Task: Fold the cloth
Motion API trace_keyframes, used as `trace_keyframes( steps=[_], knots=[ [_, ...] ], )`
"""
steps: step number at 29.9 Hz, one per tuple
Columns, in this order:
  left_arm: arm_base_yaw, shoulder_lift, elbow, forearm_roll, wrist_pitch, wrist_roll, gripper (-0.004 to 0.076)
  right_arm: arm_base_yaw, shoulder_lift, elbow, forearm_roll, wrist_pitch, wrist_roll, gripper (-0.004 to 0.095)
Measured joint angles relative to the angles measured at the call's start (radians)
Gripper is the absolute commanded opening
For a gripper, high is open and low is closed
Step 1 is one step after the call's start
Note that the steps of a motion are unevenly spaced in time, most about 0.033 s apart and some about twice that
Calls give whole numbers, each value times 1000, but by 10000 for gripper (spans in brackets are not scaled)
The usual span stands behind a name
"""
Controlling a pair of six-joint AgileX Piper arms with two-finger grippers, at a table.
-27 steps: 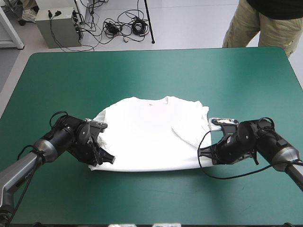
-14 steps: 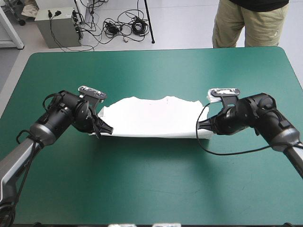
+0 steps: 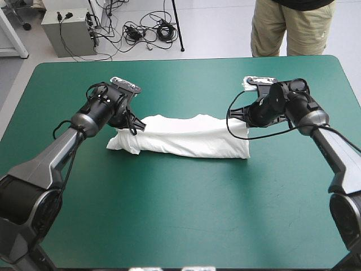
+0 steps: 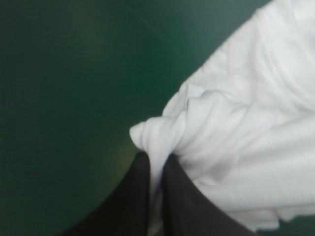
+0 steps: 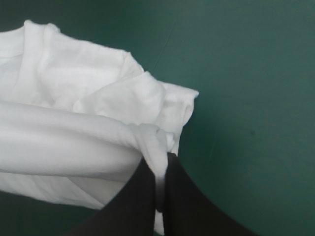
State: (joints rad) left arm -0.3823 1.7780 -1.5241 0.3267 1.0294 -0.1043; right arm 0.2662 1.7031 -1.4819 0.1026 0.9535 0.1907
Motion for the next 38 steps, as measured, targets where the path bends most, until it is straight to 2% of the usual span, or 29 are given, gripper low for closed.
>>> trace_keyframes(
  steps=[10,13,16,18,20,24,28,30,33,34,38],
  knots=[
    [63,184,-131,-57,-66,-26,1,-35,179,-124,16,4,-20,-8],
    [65,208,-132,-93,-102,-19,121,-38,210,-126,10,4,-27,66],
    [65,218,-133,-150,-122,57,328,-39,227,-126,8,4,-44,243],
    [65,219,-134,-176,-122,98,463,-39,230,-127,6,8,-49,395],
    [65,219,-147,-185,-116,117,519,-39,230,-129,6,19,-50,487],
    [66,215,-188,-158,-68,111,488,-40,230,-149,6,84,-47,479],
    [66,180,-224,-119,-24,86,448,-40,210,-162,6,101,-47,463],
    [66,151,-231,-121,-18,86,359,-40,173,-162,6,106,-47,463],
    [66,111,-235,-155,-15,104,44,-40,112,-165,6,111,-47,463],
    [66,100,-235,-177,-15,123,-3,-40,95,-166,6,113,-47,463],
    [66,88,-237,-307,-15,204,-9,-40,36,-169,6,127,-48,463]
  ],
)
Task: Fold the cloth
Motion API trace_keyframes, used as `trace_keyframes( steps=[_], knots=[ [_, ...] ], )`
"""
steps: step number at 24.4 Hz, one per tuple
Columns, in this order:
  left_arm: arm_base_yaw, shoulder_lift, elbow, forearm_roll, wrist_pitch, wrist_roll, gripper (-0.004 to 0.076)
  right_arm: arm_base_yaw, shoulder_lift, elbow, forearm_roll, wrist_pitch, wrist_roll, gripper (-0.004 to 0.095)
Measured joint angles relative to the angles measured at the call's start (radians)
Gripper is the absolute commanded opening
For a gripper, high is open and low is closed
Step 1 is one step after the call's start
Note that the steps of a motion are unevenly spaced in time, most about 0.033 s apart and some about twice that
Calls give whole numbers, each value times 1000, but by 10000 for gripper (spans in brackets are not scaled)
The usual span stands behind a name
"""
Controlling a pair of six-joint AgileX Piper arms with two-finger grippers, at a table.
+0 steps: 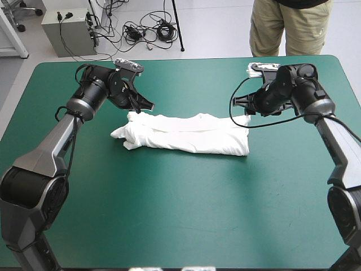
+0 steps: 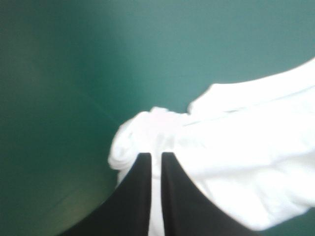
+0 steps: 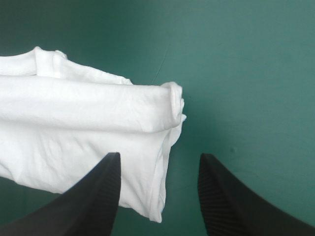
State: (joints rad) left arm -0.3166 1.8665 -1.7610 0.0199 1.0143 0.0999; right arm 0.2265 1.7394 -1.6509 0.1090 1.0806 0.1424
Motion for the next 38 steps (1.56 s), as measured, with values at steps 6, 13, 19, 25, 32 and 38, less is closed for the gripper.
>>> trace_keyframes(
  steps=[6,13,19,25,32,38],
  knots=[
    [-29,4,0,-164,-12,71,-9,0,-18,-1,0,43,-6,463],
    [-125,60,0,-195,-30,86,-9,0,-18,-1,0,50,-9,460],
    [-211,137,0,-196,-46,86,-9,0,-18,-1,0,50,-11,449],
    [-242,229,0,-196,-68,86,-9,0,-18,-1,0,45,-14,449],
    [-242,256,-16,-199,-61,82,-9,-81,28,49,118,34,-108,662],
    [-242,256,-17,-199,-53,75,-9,-117,132,82,264,48,-217,632]
  ],
)
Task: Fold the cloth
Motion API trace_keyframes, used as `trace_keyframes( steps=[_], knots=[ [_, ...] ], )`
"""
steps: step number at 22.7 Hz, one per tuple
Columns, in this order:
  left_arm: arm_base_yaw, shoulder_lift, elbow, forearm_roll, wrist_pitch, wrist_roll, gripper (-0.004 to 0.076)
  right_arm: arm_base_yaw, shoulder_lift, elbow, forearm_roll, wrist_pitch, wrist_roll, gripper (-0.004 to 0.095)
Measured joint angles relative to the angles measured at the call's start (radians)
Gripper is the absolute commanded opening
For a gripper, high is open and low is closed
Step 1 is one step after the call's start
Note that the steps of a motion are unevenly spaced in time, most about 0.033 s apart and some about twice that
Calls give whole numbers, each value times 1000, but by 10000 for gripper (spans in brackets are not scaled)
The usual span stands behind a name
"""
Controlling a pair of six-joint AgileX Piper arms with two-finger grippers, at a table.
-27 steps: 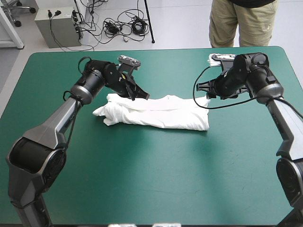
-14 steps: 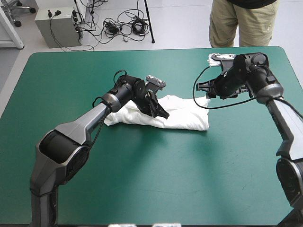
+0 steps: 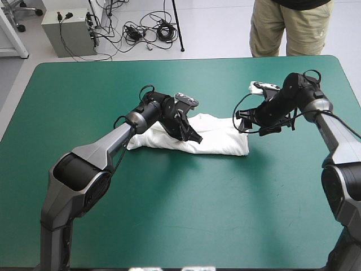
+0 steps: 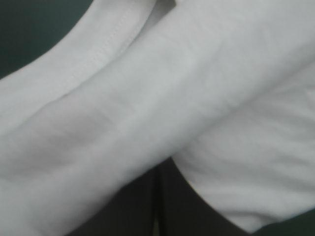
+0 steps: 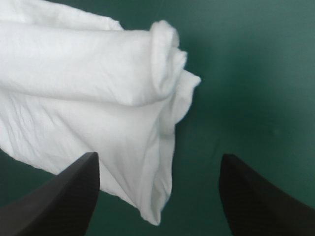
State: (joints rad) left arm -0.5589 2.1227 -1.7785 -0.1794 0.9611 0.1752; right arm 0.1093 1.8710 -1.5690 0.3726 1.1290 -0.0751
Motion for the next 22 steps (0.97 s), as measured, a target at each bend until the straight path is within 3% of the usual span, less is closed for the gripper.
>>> trace_keyframes(
  steps=[11,15,17,18,22],
  knots=[
    [0,1,0,0,7,0,-9,3,124,1,74,-28,-44,598],
    [0,2,-2,0,8,0,-9,38,142,-1,124,-49,-63,401],
    [0,2,-2,0,9,0,-9,54,154,-4,141,-55,-65,72],
    [0,2,-3,1,10,0,-9,61,160,-4,148,-56,-67,-22],
    [2,2,-3,1,13,0,-9,67,153,-24,151,-43,-67,-16]
  ],
)
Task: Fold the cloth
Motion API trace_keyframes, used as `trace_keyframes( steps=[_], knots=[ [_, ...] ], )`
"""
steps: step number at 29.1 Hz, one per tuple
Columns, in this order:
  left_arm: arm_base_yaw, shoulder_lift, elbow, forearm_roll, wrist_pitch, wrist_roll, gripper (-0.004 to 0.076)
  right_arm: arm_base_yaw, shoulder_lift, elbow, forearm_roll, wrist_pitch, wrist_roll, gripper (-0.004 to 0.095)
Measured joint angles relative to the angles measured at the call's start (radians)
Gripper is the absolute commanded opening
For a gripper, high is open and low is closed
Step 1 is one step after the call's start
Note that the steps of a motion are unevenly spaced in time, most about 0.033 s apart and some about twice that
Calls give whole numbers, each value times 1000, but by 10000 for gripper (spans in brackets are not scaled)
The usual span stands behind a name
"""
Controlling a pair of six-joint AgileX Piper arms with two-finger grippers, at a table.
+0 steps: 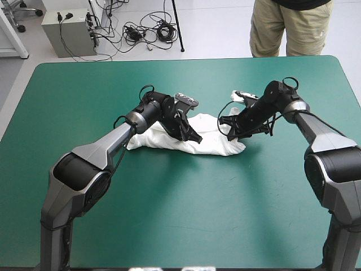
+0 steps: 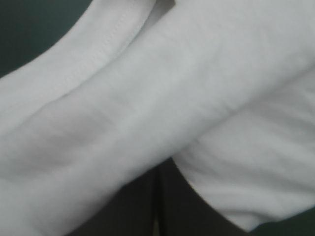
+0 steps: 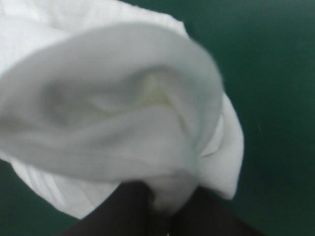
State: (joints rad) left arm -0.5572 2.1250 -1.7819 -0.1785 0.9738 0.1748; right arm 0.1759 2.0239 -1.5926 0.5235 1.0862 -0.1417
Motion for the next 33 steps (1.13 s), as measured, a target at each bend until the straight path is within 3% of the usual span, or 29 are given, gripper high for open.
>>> trace_keyframes(
  steps=[11,17,23,29,33],
  knots=[
    [0,0,-1,0,1,0,-9,5,-109,-219,63,142,0,-15],
    [0,1,-1,-1,2,0,-9,23,-109,-271,124,161,0,-15],
    [1,0,-1,8,5,-14,-9,61,-112,-281,80,161,-3,-15],
    [1,-93,7,172,123,-67,-9,73,-119,-281,30,158,0,-15],
    [1,-255,7,279,173,-107,-9,73,-124,-283,27,158,0,-15]
  ],
)
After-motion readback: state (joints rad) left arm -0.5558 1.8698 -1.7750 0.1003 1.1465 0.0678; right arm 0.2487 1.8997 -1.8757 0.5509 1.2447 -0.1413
